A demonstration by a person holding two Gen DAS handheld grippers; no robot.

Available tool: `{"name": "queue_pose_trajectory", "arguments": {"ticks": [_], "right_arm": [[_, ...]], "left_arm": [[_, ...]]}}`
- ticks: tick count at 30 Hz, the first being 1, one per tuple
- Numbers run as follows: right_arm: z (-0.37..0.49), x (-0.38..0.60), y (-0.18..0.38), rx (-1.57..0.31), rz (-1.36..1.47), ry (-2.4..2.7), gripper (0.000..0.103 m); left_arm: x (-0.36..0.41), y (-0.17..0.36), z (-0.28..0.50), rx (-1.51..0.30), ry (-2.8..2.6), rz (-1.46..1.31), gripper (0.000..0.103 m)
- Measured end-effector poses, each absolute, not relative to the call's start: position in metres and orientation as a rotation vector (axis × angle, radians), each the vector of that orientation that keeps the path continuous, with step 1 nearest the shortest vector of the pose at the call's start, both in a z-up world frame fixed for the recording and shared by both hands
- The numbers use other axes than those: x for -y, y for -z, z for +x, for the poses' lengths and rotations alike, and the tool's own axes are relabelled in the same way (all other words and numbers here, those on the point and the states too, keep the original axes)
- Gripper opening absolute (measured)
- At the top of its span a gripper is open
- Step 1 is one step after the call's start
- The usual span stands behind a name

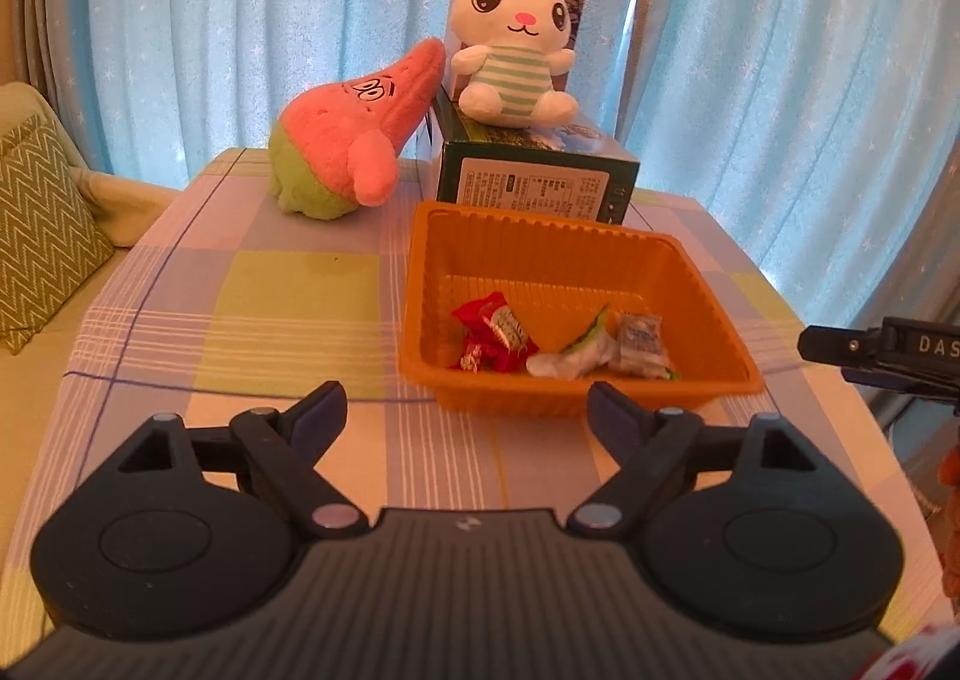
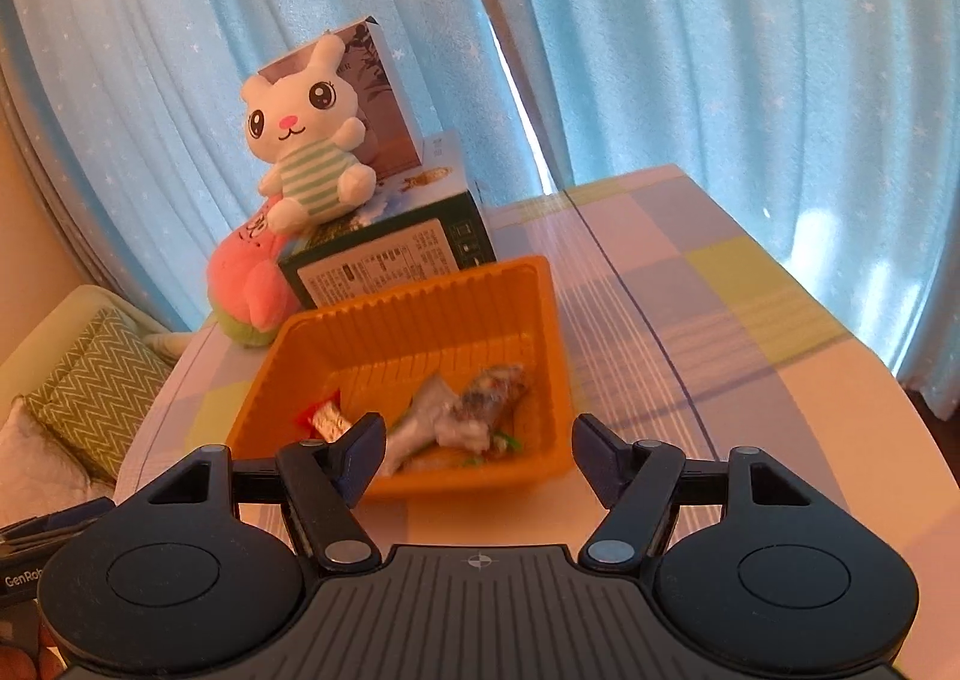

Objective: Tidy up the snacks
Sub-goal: 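Move both open tools back from the basket to the remaining red snacks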

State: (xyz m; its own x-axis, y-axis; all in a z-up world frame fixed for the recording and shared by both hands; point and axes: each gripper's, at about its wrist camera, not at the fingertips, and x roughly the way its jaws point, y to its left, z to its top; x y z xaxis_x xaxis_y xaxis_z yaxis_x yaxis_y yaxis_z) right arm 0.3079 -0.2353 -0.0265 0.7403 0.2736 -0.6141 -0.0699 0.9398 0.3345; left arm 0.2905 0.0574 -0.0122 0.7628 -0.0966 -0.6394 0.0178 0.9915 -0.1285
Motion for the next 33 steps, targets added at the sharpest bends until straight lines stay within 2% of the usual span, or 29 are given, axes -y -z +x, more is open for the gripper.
{"name": "queue_pose_trajectory", "arguments": {"ticks": [17, 25, 33], "right_arm": [[0.158, 0.229, 0.002, -0.706, 0.238, -0.201, 0.069], [0.116, 0.222, 0.004, -0.705, 0.174, -0.218, 0.069], [0.108, 0.216, 0.021, -0.742, 0.12, -0.197, 0.069]], "left_arm": [[-0.04, -0.02, 0.15, -0.704, 0.076, -0.073, 0.086], [-0.043, -0.031, 0.115, -0.702, 0.066, -0.019, 0.087], [-0.045, -0.015, 0.108, -0.705, 0.068, -0.044, 0.087]]}}
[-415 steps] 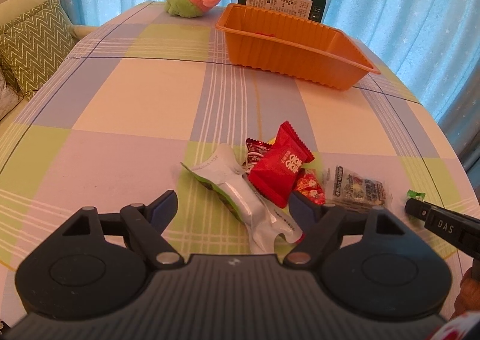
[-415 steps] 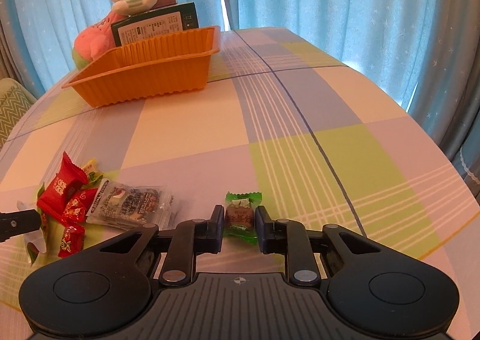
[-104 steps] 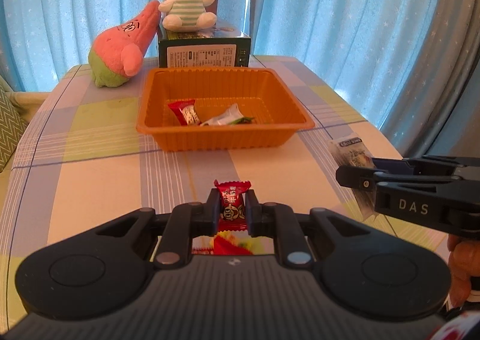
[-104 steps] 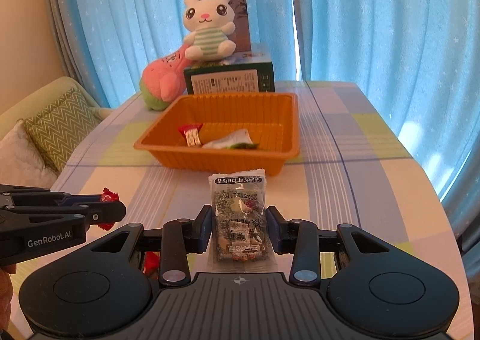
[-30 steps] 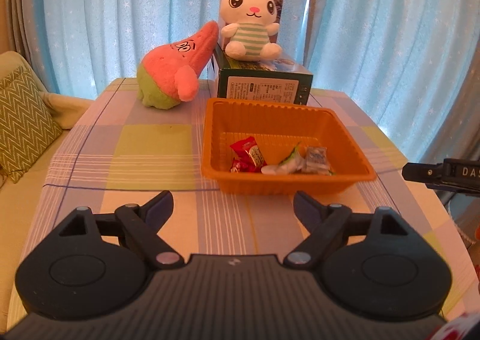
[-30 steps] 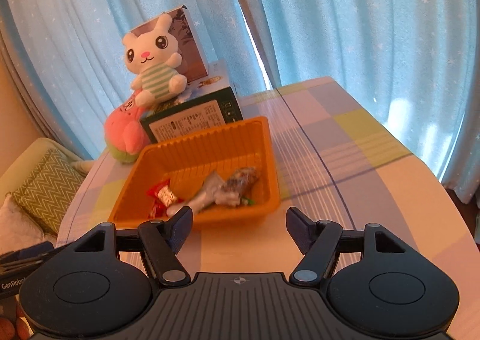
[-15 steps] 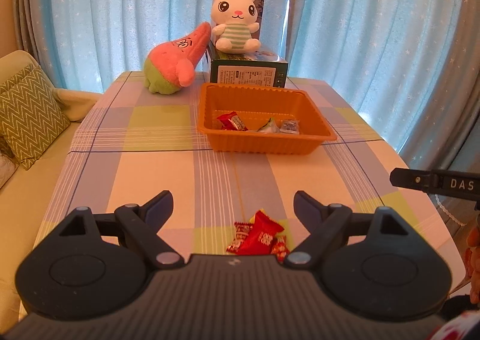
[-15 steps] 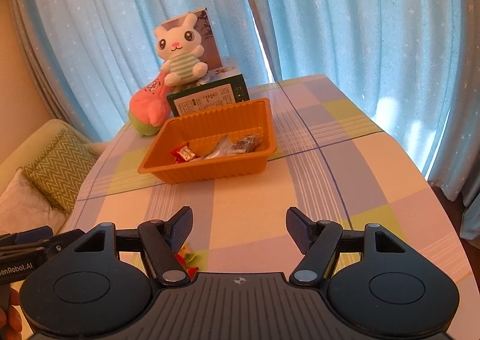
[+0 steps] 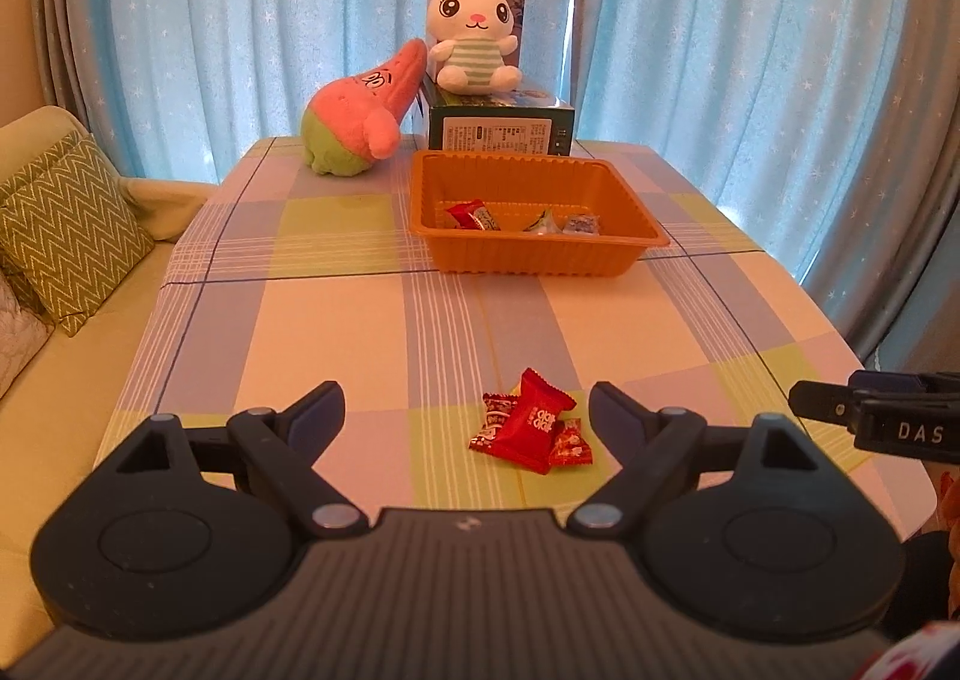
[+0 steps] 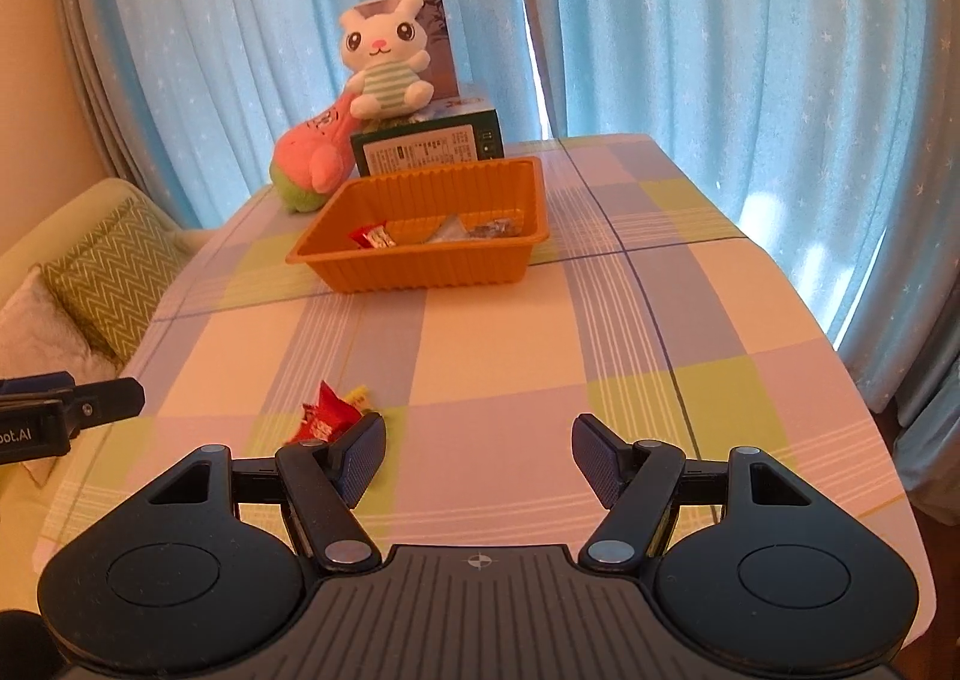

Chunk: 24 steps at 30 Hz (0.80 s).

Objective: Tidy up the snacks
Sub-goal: 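Move both open tools back from the basket to the remaining red snacks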

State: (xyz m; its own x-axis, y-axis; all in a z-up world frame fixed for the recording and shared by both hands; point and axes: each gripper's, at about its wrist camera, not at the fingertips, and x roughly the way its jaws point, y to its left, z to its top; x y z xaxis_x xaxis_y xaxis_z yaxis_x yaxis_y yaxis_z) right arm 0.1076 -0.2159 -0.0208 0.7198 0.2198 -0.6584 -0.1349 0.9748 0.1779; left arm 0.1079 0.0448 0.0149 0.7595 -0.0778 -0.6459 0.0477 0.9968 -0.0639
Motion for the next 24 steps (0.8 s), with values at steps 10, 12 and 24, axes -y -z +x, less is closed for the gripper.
{"name": "queue_pose_trajectory", "arguments": {"ticks": [10, 12, 24], "right_arm": [[0.113, 0.215, 0.038, -0.782, 0.131, -0.206, 0.069], [0.114, 0.214, 0.042, -0.792, 0.134, -0.207, 0.069], [0.13, 0.197, 0.072, -0.821, 0.122, -0.248, 0.069]], "left_arm": [[-0.048, 0.008, 0.108, -0.739, 0.05, -0.058, 0.087], [-0.05, 0.012, 0.108, -0.747, 0.045, -0.06, 0.087], [-0.058, 0.044, 0.121, -0.8, 0.021, -0.04, 0.087]]}}
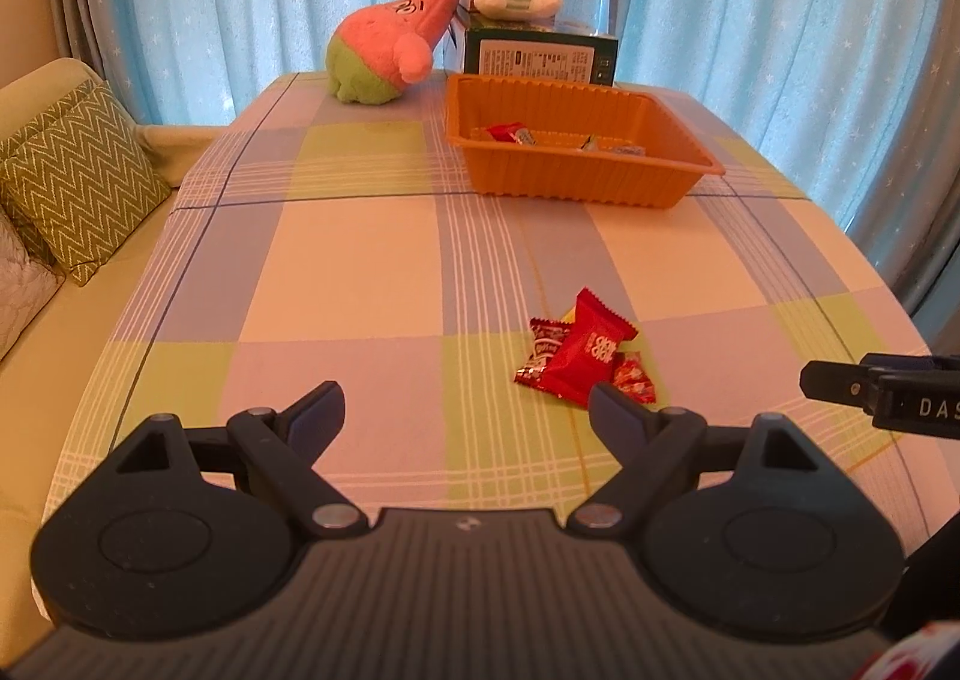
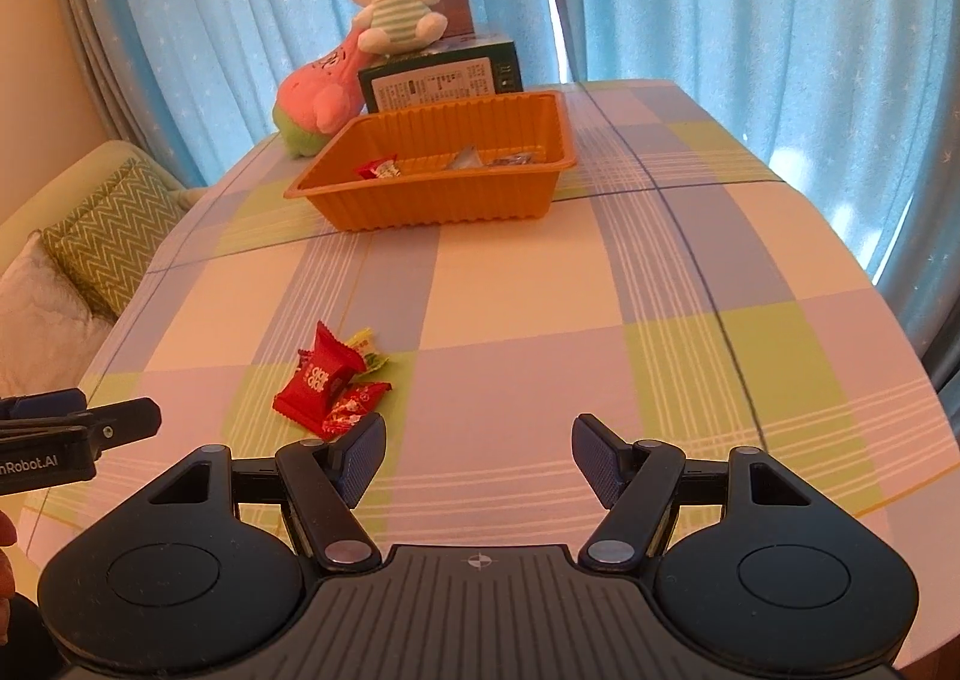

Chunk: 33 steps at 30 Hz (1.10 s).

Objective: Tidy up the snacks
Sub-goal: 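Move both open tools back from the basket to the remaining red snacks, then grasp small red candy with right tool while left tool grasps large red packet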

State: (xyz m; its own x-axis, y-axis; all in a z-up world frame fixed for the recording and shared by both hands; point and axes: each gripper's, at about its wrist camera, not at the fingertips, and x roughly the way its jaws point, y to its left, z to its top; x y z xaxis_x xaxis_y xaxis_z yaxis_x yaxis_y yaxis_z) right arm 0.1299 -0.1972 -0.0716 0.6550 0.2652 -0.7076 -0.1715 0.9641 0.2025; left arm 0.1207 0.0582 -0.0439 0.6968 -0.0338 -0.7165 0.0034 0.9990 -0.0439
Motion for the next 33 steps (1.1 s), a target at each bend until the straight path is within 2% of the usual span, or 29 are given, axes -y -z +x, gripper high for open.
{"name": "queue_pose_trajectory", "arguments": {"ticks": [10, 11, 13, 21, 29, 31, 33], "right_arm": [[0.152, 0.17, 0.101, -0.838, 0.126, -0.308, 0.068], [0.155, 0.167, 0.103, -0.838, 0.128, -0.318, 0.066], [0.162, 0.159, 0.108, -0.842, 0.126, -0.334, 0.055], [0.187, 0.134, 0.129, -0.876, 0.152, -0.355, 0.044], [0.202, 0.115, 0.139, -0.887, 0.102, -0.343, 0.037], [0.203, 0.112, 0.142, -0.889, 0.058, -0.343, 0.029], [0.201, 0.111, 0.143, -0.885, 0.024, -0.35, 0.027]], "left_arm": [[-0.064, 0.067, 0.15, -0.834, 0.037, -0.012, 0.087], [-0.065, 0.069, 0.154, -0.835, 0.038, -0.01, 0.087], [-0.067, 0.073, 0.161, -0.84, 0.039, -0.009, 0.087], [-0.072, 0.079, 0.179, -0.844, 0.042, -0.008, 0.087], [-0.077, 0.084, 0.184, -0.849, 0.035, -0.015, 0.087], [-0.076, 0.085, 0.185, -0.853, 0.044, -0.013, 0.087], [-0.074, 0.087, 0.185, -0.854, 0.057, -0.004, 0.087]]}}
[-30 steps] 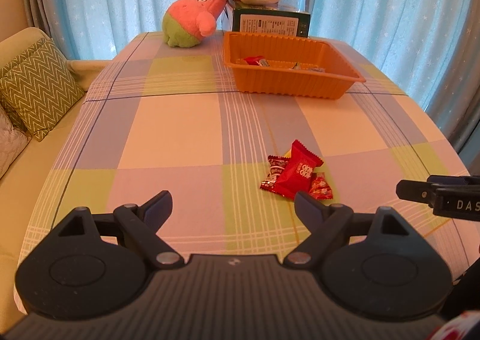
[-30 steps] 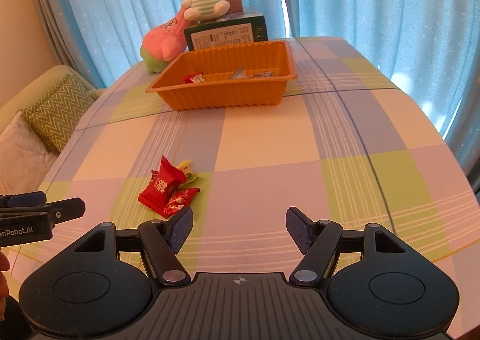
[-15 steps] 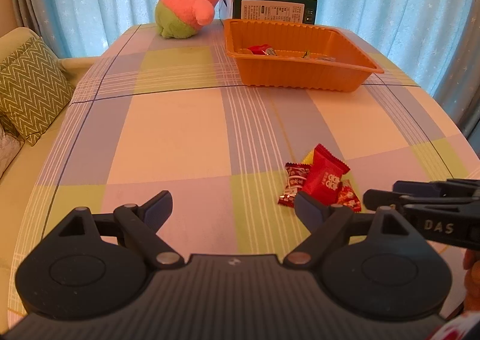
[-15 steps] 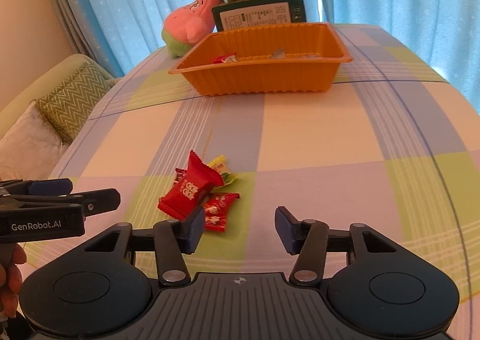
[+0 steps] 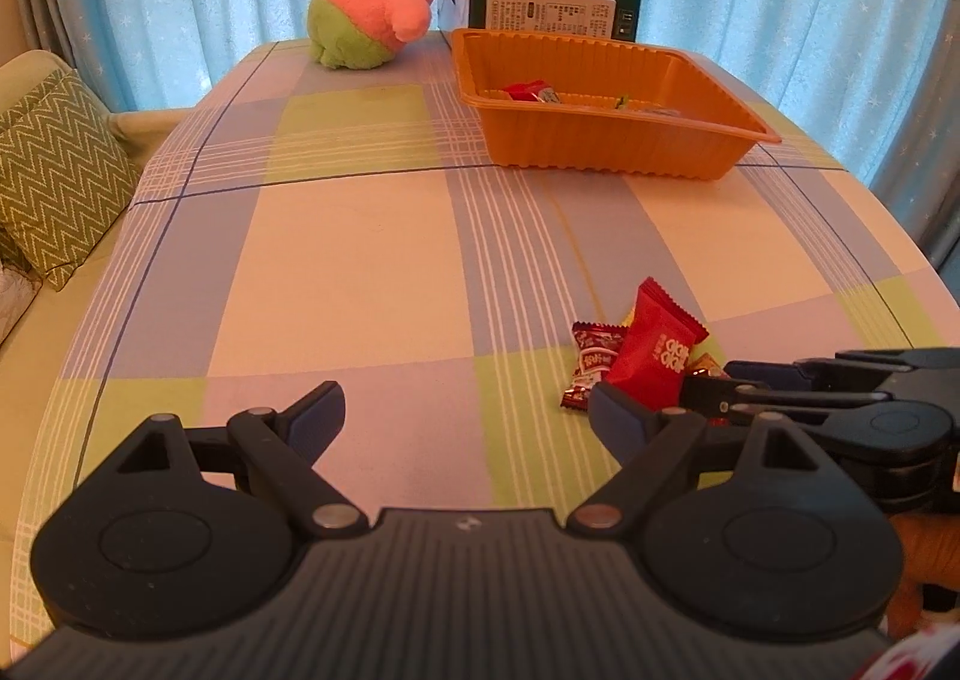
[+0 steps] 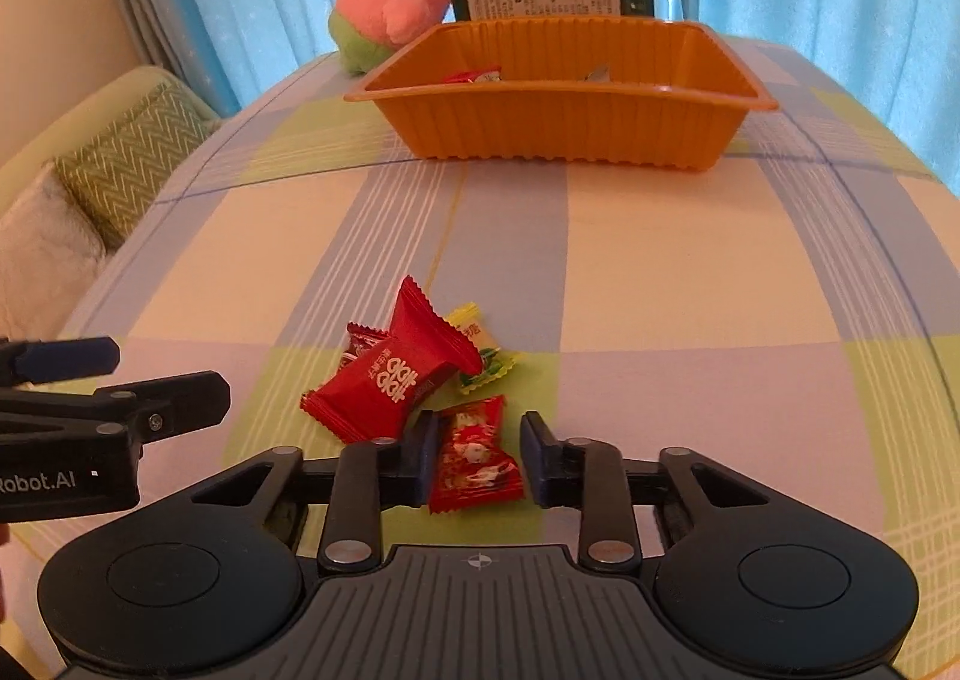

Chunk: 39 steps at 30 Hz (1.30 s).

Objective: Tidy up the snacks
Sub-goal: 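Grasp small red candy with right tool while left tool grasps large red packet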

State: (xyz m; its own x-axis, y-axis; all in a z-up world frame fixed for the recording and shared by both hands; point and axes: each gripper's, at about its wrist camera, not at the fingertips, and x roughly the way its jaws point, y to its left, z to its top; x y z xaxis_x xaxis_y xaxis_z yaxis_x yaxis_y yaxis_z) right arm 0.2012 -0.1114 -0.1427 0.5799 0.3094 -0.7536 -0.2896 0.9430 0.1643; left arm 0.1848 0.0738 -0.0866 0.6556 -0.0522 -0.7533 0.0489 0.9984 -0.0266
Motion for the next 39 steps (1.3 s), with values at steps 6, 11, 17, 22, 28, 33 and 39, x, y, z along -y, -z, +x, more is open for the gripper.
{"name": "queue_pose_trajectory", "arguments": {"ticks": [6, 11, 17, 22, 28, 33, 39], "right_arm": [[0.189, 0.137, 0.135, -0.852, 0.019, -0.319, 0.026], [0.182, 0.178, 0.13, -0.85, 0.083, -0.239, 0.026], [0.181, 0.2, 0.129, -0.859, 0.117, -0.201, 0.026], [0.181, 0.203, 0.131, -0.863, 0.143, -0.201, 0.026], [0.18, 0.204, 0.133, -0.866, 0.152, -0.204, 0.025], [0.18, 0.205, 0.13, -0.859, 0.157, -0.2, 0.025], [0.176, 0.202, 0.128, -0.853, 0.149, -0.205, 0.025]], "left_arm": [[-0.052, 0.09, 0.185, -0.843, 0.175, 0.021, 0.084], [-0.022, 0.096, 0.192, -0.827, 0.263, 0.103, 0.077], [0.005, 0.11, 0.203, -0.82, 0.308, 0.217, 0.059], [0.017, 0.117, 0.206, -0.804, 0.302, 0.284, 0.043], [0.021, 0.114, 0.208, -0.792, 0.294, 0.296, 0.026], [0.021, 0.107, 0.203, -0.796, 0.293, 0.266, 0.017], [0.017, 0.103, 0.197, -0.824, 0.295, 0.216, 0.017]]}}
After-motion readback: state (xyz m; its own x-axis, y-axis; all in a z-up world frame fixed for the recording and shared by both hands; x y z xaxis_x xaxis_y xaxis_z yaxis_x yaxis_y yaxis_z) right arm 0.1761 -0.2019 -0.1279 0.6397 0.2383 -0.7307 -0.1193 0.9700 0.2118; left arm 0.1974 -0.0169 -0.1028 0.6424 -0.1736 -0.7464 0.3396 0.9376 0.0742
